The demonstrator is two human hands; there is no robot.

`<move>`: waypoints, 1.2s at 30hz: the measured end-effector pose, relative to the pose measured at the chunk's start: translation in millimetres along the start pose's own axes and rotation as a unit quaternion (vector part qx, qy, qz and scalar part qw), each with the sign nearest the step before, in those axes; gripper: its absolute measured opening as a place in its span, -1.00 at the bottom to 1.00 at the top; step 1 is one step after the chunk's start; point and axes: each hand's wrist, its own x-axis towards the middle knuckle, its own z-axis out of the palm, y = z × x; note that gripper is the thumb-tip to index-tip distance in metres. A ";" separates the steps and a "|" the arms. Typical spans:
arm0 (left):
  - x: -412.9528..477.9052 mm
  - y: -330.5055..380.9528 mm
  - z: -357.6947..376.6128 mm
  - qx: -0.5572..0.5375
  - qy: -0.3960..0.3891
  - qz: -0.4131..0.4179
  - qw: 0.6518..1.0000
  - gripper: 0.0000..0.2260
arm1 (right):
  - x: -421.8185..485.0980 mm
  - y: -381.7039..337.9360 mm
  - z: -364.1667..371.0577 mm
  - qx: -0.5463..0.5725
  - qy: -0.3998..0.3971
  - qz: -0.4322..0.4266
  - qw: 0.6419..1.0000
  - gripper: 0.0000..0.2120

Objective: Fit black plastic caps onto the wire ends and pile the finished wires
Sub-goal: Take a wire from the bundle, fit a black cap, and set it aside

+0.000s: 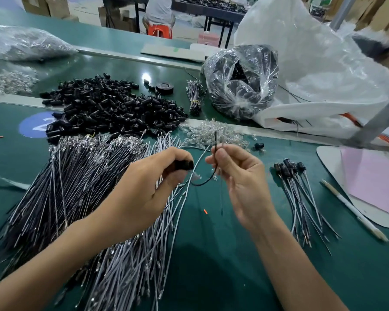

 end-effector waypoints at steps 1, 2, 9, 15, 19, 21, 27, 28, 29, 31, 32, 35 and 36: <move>1.6 2.3 1.6 -0.017 0.009 -0.009 1.000 -0.91 | -1.5 2.8 2.1 -0.001 -0.005 0.005 1.000 -0.92; 3.6 4.8 3.2 -0.028 0.021 -0.013 0.999 -0.92 | -3.2 5.2 4.8 0.008 -0.015 0.011 1.000 -0.92; 15.1 14.7 10.7 0.025 0.143 -0.011 0.989 -0.90 | -13.6 13.3 28.2 0.082 -0.102 0.057 0.990 -0.88; 13.2 8.7 11.9 0.124 0.168 -0.016 0.978 -0.85 | -11.4 2.1 22.8 0.213 -0.067 0.067 0.972 -0.92; 10.6 5.6 17.4 0.088 0.166 -0.035 0.982 -0.84 | -7.7 -1.7 20.3 0.197 -0.044 0.048 0.978 -0.95; 10.2 2.9 20.6 0.062 0.173 -0.047 0.982 -0.85 | -6.4 -3.4 18.5 0.159 -0.023 0.032 0.987 -0.96; 6.2 -4.0 29.8 0.049 0.147 -0.051 0.987 -0.80 | -7.8 -7.1 15.2 0.026 0.009 0.034 0.999 -0.84; 5.9 -4.5 30.0 0.058 0.152 -0.046 0.986 -0.80 | -9.4 -6.6 16.5 -0.023 0.004 0.016 1.000 -0.85; 5.5 -4.8 29.8 0.072 0.156 -0.035 0.985 -0.80 | -10.9 -5.6 18.2 -0.083 -0.002 -0.011 0.996 -0.85; 3.7 -5.1 29.8 0.106 0.152 -0.011 0.983 -0.80 | -13.9 -3.7 22.5 -0.174 -0.010 -0.054 0.983 -0.83; 2.6 -5.6 29.7 0.127 0.146 -0.002 0.981 -0.80 | -14.8 -2.6 23.8 -0.192 -0.002 -0.062 0.979 -0.80; 0.7 -7.0 29.5 0.186 0.145 0.026 0.971 -0.82 | -15.2 -0.8 23.4 -0.197 0.026 -0.066 0.978 -0.83; 0.5 -7.1 29.7 0.197 0.145 0.035 0.969 -0.83 | -15.1 -0.7 22.8 -0.204 0.034 -0.067 0.976 -0.84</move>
